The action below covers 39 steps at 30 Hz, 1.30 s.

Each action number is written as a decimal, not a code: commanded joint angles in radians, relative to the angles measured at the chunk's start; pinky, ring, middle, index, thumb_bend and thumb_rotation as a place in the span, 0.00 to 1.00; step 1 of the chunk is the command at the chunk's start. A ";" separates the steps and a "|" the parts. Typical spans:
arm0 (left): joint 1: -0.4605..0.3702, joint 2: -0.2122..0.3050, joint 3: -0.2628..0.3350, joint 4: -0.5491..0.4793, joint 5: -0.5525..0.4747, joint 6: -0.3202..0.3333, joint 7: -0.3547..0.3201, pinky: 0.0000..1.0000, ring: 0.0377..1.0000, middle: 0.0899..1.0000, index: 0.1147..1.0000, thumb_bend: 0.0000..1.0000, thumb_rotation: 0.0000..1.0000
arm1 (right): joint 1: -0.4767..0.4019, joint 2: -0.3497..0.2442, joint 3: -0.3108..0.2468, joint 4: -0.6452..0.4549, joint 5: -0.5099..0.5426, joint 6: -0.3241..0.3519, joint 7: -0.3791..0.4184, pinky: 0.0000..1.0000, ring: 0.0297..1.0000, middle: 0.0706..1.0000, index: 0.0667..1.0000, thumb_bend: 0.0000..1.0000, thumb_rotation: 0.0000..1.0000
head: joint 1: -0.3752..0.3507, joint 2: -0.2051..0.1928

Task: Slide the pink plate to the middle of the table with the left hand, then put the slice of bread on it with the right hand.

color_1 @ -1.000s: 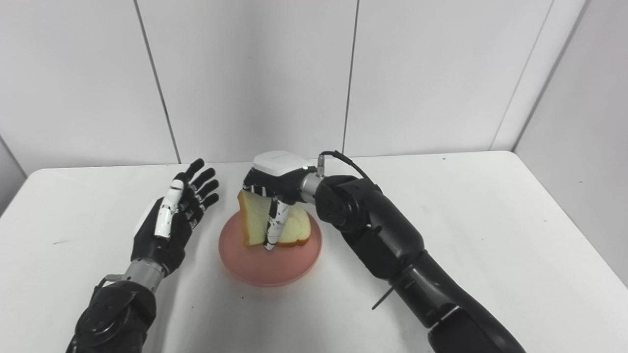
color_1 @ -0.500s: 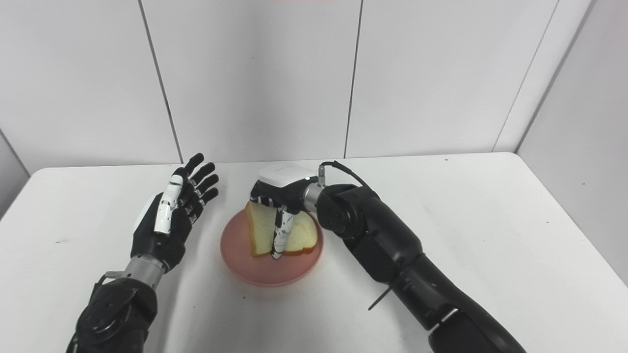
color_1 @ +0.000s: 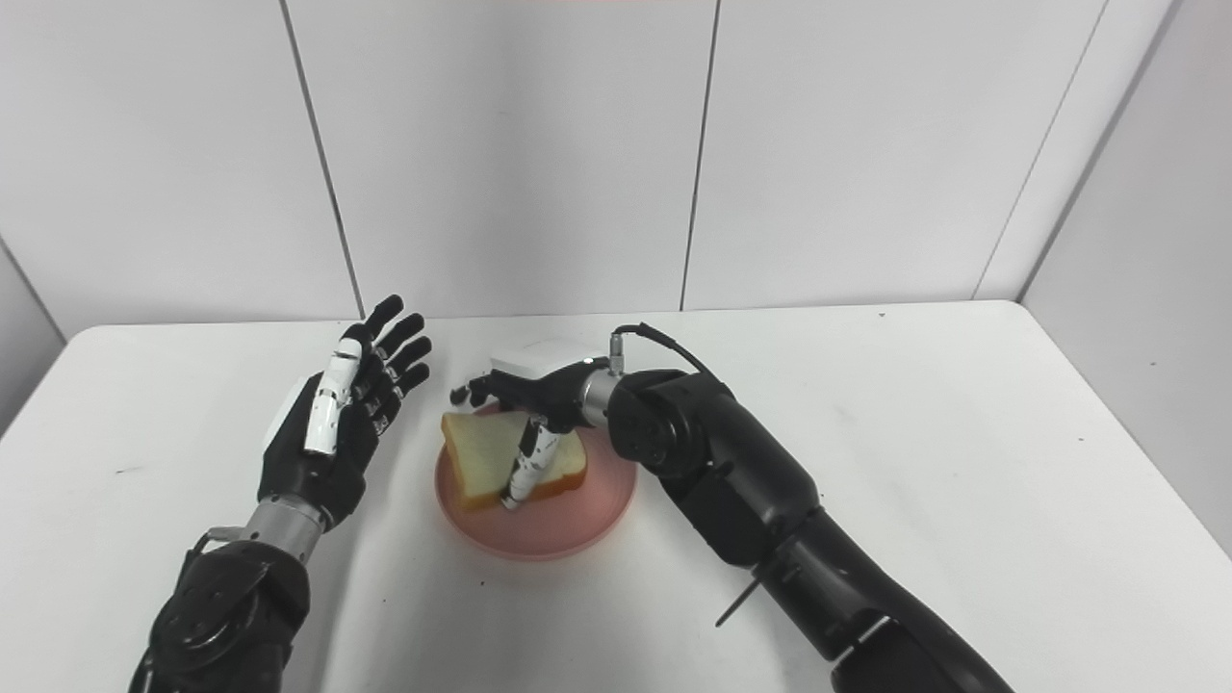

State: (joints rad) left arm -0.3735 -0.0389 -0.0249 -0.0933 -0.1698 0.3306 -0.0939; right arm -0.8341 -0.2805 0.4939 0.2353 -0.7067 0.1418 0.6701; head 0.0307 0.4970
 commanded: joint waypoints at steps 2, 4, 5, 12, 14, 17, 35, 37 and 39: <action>-0.049 0.000 0.004 -0.038 0.005 -0.004 0.008 0.94 0.93 0.92 0.91 0.40 1.00 | -0.060 -0.012 -0.002 -0.066 -0.013 0.072 0.058 0.88 0.95 0.98 0.97 0.95 0.33 | 0.000 0.001; -0.048 0.000 0.002 -0.037 0.007 -0.010 0.009 0.94 0.92 0.92 0.91 0.39 1.00 | -0.067 -0.016 0.006 -0.081 -0.024 0.093 0.085 0.91 0.97 0.99 0.98 0.97 0.33 | 0.000 0.001; -0.048 0.001 0.002 -0.037 0.006 -0.010 0.008 0.94 0.93 0.92 0.91 0.40 1.00 | -0.070 -0.018 0.008 -0.087 -0.028 0.101 0.098 0.91 0.98 1.00 0.99 0.98 0.34 | 0.001 0.004; -0.047 0.002 0.001 -0.043 -0.001 -0.002 0.006 0.94 0.93 0.92 0.91 0.40 1.00 | -0.089 -0.040 0.033 -0.123 -0.071 0.152 0.179 0.95 1.00 1.00 0.99 1.00 0.35 | 0.000 0.005; -0.047 0.004 0.002 -0.044 -0.005 -0.002 0.004 0.95 0.93 0.93 0.92 0.40 1.00 | -0.089 -0.043 0.030 -0.130 -0.073 0.167 0.190 0.96 1.00 1.00 0.99 1.00 0.34 | -0.001 0.007; -0.046 0.007 0.001 -0.045 -0.006 -0.003 0.001 0.95 0.93 0.93 0.92 0.40 1.00 | -0.087 -0.050 0.023 -0.147 -0.071 0.187 0.199 0.97 1.00 1.00 0.98 1.00 0.34 | -0.002 0.006; -0.045 0.021 0.006 -0.049 -0.008 0.001 0.000 0.95 0.92 0.92 0.91 0.40 1.00 | 0.083 -0.076 -0.299 -0.407 0.161 0.200 -0.043 0.87 0.96 0.98 1.00 0.99 0.44 | -0.010 -0.010; -0.045 0.021 0.009 -0.049 -0.015 0.006 -0.003 0.95 0.93 0.93 0.92 0.39 1.00 | 0.126 -0.067 -0.343 -0.431 0.191 0.227 -0.086 0.88 0.97 0.99 1.00 1.00 0.54 | -0.014 -0.013; -0.044 0.019 0.012 -0.048 -0.019 0.006 -0.003 0.96 0.93 0.93 0.92 0.39 1.00 | 0.172 -0.051 -0.391 -0.455 0.238 0.249 -0.126 0.89 0.99 1.00 1.00 1.00 0.69 | -0.016 -0.016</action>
State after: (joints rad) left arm -0.3775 -0.0192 -0.0211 -0.1171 -0.1761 0.3541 -0.0913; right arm -0.6474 -0.3411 0.1398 -0.1707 -0.5012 0.3871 0.6040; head 0.0138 0.4802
